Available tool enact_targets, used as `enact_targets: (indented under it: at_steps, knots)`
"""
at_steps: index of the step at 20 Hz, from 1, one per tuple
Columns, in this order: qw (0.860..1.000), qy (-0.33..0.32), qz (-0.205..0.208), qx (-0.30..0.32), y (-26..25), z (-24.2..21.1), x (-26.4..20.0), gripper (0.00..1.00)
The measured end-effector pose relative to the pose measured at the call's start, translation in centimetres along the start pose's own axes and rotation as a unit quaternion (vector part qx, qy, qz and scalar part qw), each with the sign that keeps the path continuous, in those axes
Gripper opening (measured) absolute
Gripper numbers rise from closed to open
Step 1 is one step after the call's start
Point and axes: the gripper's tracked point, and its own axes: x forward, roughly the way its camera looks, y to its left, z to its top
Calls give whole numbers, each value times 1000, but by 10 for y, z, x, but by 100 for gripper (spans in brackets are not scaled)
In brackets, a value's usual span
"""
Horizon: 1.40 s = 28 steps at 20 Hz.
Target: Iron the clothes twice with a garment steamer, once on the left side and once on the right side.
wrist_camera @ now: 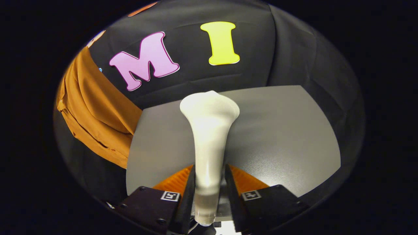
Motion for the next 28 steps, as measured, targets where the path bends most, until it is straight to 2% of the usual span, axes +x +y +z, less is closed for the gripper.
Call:
enact_targets:
  at_steps: [2,3,6,10,18,28]
  knots:
    - [999,-23,25,7,5,10,1,44]
    - [999,-34,35,14,7,8,4,38]
    - [997,-67,31,19,2,15,-6,25]
    - [992,-127,1,0,5,18,-35,25]
    - [970,-244,-11,9,55,9,-124,25]
    - [938,-343,-11,-44,201,-11,-166,25]
